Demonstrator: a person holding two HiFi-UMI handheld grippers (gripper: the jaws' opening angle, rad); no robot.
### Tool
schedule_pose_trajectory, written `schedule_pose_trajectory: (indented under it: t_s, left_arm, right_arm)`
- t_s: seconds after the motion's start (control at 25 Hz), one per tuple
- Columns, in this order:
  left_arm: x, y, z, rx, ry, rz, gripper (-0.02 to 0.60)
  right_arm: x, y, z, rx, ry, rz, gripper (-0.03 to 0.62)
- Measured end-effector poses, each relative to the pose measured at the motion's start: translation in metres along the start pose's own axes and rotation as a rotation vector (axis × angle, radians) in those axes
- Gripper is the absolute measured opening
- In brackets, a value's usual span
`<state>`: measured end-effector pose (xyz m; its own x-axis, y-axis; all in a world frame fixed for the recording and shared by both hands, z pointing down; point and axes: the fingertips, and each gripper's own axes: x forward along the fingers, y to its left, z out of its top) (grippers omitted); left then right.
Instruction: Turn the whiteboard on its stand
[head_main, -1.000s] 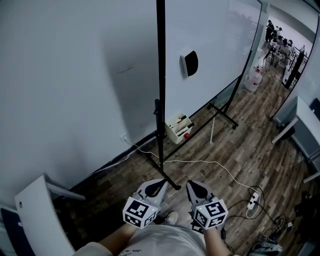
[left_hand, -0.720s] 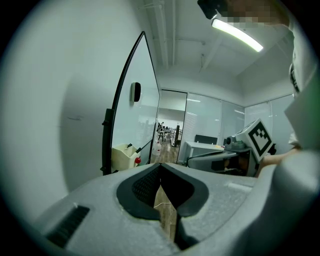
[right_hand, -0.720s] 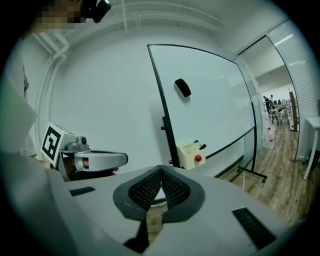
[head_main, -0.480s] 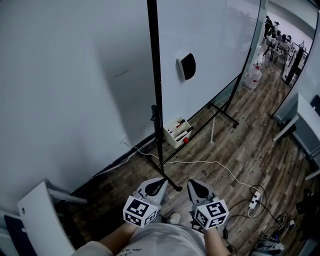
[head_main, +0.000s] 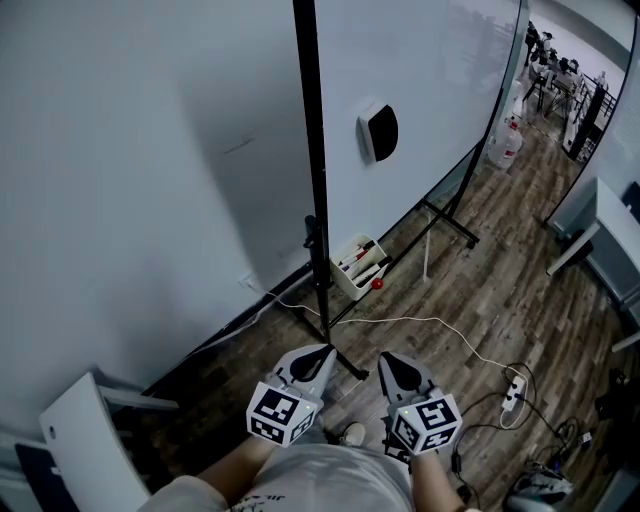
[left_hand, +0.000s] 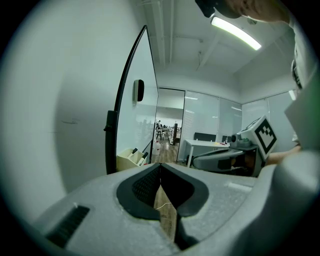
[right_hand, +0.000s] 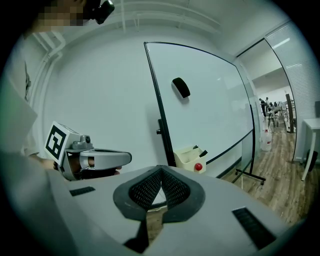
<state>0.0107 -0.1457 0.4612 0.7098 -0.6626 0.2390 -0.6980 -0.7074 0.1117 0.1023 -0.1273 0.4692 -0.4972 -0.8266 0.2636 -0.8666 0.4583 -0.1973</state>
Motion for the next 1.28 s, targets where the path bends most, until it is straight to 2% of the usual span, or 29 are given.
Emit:
schedule_pose_trajectory:
  t_s: [0.2,0.64,0.76,0.88,1.04,1.28]
  left_arm:
    - [0.012,0.028,0.008,0.000,-0.008,0.038,0.011]
    - [0.050,0.097,0.003,-0.063,0.032,0.134,0.023]
    - [0.059,0.114,0.007,-0.087,0.029,0.143,0.070]
    - [0.072,0.130,0.016,-0.065,0.022,0.137,0.105]
    - [0.096,0.144,0.025,-0.045,0.030,0.096,0.206]
    - [0.125,0.167,0.029,-0.031,0.041,0.117,0.268]
  right_arm:
    - [0.019,-0.005,0.008,-0.017,0.000,0.008,0.006]
    - [0.059,-0.017,0.025,-0.036,-0.003,0.019,0.006]
    - [0.065,-0.017,0.027,-0.033,0.002,0.026,0.006]
    - [0.070,-0.020,0.026,-0.026,0.007,0.025,0.006]
    - [0.075,-0.023,0.027,-0.024,0.010,0.024,0.006]
    - [0.075,-0.026,0.022,-0.008,0.017,0.016,0.006]
